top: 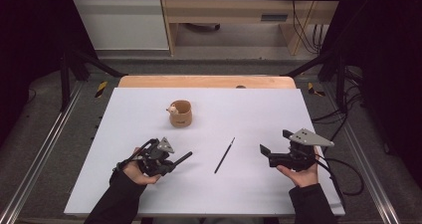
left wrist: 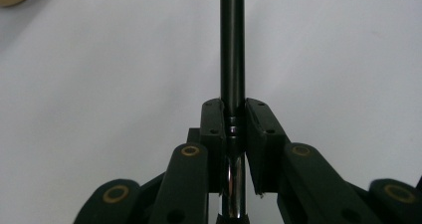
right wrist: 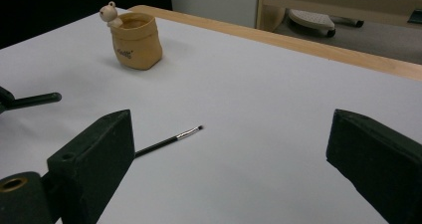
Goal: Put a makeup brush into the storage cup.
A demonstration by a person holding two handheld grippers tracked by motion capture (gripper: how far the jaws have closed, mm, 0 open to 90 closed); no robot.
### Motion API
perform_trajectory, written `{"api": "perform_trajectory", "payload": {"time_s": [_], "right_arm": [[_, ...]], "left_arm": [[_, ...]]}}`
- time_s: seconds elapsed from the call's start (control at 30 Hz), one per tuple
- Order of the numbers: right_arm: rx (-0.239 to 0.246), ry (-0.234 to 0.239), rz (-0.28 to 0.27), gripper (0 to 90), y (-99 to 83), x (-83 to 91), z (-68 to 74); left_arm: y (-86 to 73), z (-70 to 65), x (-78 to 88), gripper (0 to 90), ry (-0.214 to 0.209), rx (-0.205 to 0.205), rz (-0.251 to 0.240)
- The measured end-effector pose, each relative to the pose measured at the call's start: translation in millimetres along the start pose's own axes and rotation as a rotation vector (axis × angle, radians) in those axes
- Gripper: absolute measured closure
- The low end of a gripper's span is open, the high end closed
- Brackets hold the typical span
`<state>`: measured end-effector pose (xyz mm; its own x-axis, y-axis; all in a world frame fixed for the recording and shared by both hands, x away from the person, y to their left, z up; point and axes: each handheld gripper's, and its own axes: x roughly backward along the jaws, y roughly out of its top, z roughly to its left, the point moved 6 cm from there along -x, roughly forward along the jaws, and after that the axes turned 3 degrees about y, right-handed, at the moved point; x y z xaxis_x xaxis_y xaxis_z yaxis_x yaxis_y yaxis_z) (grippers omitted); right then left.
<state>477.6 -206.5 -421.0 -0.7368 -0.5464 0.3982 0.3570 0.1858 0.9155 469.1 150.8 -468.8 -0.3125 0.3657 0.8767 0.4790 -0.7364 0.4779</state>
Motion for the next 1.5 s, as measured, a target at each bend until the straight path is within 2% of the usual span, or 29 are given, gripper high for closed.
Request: {"api": "perform_trajectory", "payload": {"time_s": [0.03,0.2,0.67,0.77,0.87,1.0,1.3,1.5], "right_arm": [[0.003,0.001,-0.003,5.4,0.5,0.3,0.2],[0.007,0.002,-0.006,5.4,1.7,0.3,2.0],[0.035,0.017,0.004,5.6,5.0,-2.9,11.6],[0.056,0.024,0.011,5.7,7.3,-4.9,15.3],[0.065,0.028,0.011,5.8,9.9,-6.6,17.8],[0.115,0.030,0.026,6.2,17.0,-12.5,26.0],[0.177,0.050,0.033,7.1,28.2,-15.6,39.8],[0.216,0.055,0.035,7.8,36.1,-13.5,46.0]], "left_arm": [[2.3,-1.0,2.8,78.7,0.000,-0.002,-0.023],[7.0,-4.3,9.3,78.7,-0.010,-0.010,-0.068],[17.5,-14.7,15.3,78.6,-0.022,-0.021,-0.130],[22.4,-16.5,17.5,78.6,-0.020,-0.030,-0.148],[24.8,-16.6,18.5,78.7,-0.019,-0.036,-0.152],[30.3,-15.9,21.0,78.7,-0.018,-0.055,-0.157],[43.5,-12.4,22.1,78.7,-0.050,-0.070,-0.174],[49.6,-9.2,21.5,78.6,-0.063,-0.081,-0.161]]}}
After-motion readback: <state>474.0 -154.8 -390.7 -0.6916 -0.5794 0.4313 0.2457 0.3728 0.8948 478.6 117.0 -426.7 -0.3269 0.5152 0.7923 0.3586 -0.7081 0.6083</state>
